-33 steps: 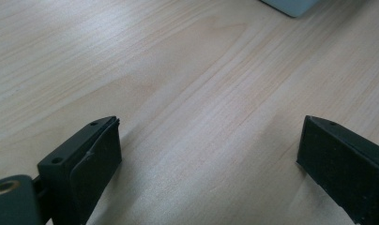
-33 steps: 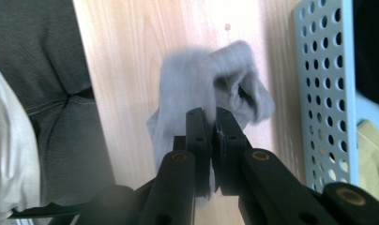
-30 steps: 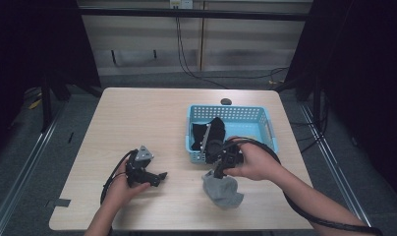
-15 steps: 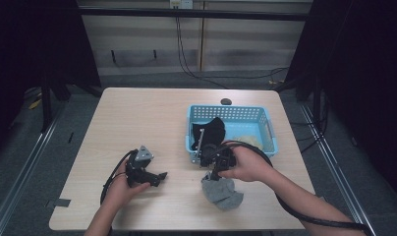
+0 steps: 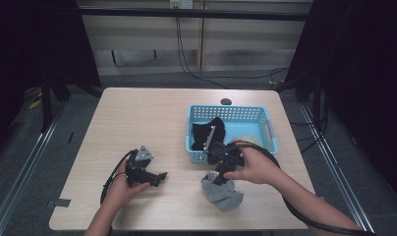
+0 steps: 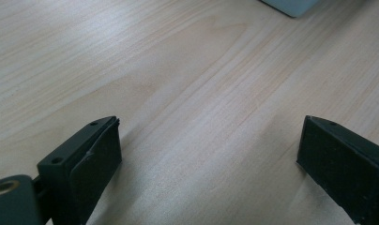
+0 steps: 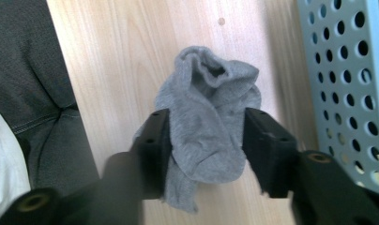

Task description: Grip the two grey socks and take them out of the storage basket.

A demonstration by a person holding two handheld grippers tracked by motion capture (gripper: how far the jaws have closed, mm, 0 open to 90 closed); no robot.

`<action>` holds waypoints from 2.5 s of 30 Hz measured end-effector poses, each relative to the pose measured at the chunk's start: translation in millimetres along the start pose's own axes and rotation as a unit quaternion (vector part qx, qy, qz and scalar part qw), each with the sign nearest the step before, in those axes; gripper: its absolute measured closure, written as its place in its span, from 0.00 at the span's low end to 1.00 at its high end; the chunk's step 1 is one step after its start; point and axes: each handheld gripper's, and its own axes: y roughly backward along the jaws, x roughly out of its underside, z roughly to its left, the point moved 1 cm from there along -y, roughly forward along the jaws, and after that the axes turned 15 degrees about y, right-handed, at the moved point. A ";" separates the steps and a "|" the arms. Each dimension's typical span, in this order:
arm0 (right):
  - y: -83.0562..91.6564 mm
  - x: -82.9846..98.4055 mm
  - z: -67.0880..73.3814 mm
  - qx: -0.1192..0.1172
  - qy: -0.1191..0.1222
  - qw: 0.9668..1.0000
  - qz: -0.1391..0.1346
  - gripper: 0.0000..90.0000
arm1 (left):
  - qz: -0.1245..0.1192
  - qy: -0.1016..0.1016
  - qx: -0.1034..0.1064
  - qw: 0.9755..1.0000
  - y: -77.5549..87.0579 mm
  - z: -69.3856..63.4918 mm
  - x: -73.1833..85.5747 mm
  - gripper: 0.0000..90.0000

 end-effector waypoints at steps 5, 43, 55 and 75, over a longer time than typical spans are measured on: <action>-0.8 8.1 0.5 0.001 -0.009 1.000 -0.008 0.44 | 0.000 0.000 0.000 1.000 0.0 0.0 0.0 0.07; -23.5 116.5 11.7 0.032 -0.119 0.990 -0.061 0.29 | 0.001 0.002 -0.002 1.000 0.3 -0.2 0.3 0.07; -40.7 140.8 15.1 0.044 -0.134 0.986 -0.086 0.29 | 0.001 0.002 -0.002 1.000 0.3 -0.3 0.3 0.07; -54.9 155.8 23.2 0.079 -0.095 0.989 -0.082 0.24 | 0.001 0.002 -0.002 1.000 0.4 -0.2 0.3 0.07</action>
